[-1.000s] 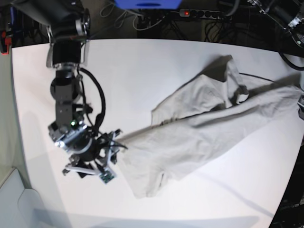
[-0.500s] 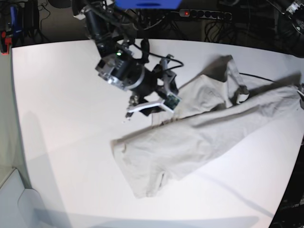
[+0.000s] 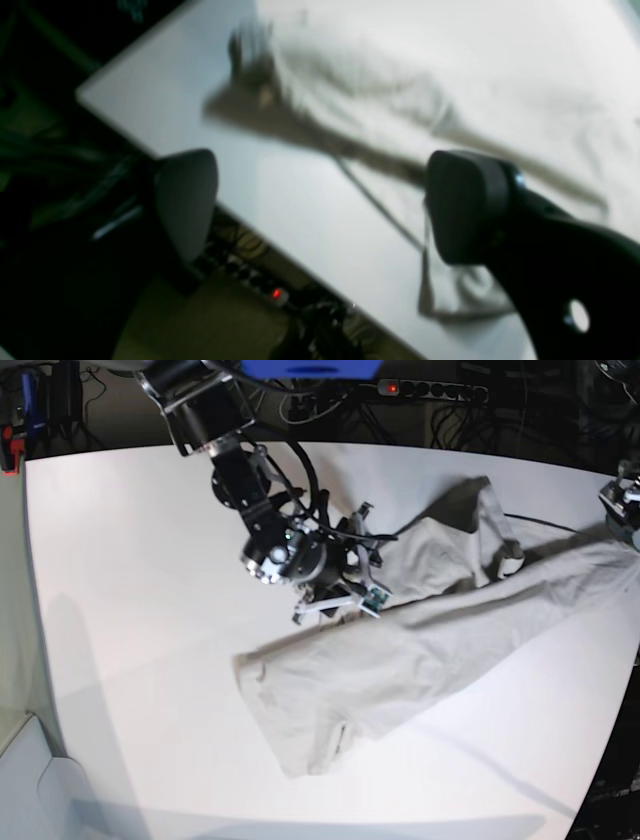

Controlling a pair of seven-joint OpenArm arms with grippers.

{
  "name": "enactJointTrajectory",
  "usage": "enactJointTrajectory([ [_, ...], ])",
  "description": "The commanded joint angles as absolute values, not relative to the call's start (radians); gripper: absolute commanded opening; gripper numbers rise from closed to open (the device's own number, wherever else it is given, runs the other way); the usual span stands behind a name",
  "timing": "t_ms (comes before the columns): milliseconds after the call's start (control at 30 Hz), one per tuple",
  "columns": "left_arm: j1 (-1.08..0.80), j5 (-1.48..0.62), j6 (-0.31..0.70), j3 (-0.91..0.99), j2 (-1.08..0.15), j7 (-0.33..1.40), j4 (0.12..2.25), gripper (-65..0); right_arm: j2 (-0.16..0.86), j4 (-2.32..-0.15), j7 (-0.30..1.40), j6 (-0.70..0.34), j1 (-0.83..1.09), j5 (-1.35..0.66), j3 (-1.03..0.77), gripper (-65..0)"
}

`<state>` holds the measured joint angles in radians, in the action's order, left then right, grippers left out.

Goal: Layout the t-shirt on the table in an organized manner, then fold the t-shirt properly
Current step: 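Grasp the t-shirt's hem edge with the right gripper, then lift and drag the hem with the right gripper across the table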

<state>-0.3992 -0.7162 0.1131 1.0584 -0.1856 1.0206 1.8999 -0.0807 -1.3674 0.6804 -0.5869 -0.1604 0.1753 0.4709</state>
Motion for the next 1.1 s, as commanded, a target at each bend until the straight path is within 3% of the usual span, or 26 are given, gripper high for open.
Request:
enactJointTrajectory([
  [0,-0.409,-0.727,0.113,1.066,-0.208,1.003,1.914,0.0,-0.093,-1.359,0.656,-0.588,-0.194,0.166,0.473,-31.4],
  [267,-0.424,-0.727,0.113,1.066,-0.206,1.003,1.916,0.0,-0.105,-1.145,0.564,-0.588,-0.228,0.166,0.475,-34.0],
  [367,-0.421,-0.727,0.113,1.066,-0.197,1.003,1.916,0.0,-0.105,-1.078,0.555,-0.588,-0.239,0.166,0.475,-43.4],
  [500,-0.417,-0.727,0.113,1.066,-0.183,1.001,1.916,0.0,-0.099,-1.109,0.575,-0.588,-0.248,0.168,0.470,-65.0],
  [867,-0.358,-0.728,0.113,1.061,-0.170,1.003,1.916,0.0,0.096,-1.733,0.802,-0.593,-0.183,0.168,0.463,-65.0],
  [1067,-0.325,-0.728,0.113,1.056,-0.143,1.004,1.916,0.0,0.166,-1.965,0.863,-0.624,-0.151,0.166,0.317,-65.0],
])
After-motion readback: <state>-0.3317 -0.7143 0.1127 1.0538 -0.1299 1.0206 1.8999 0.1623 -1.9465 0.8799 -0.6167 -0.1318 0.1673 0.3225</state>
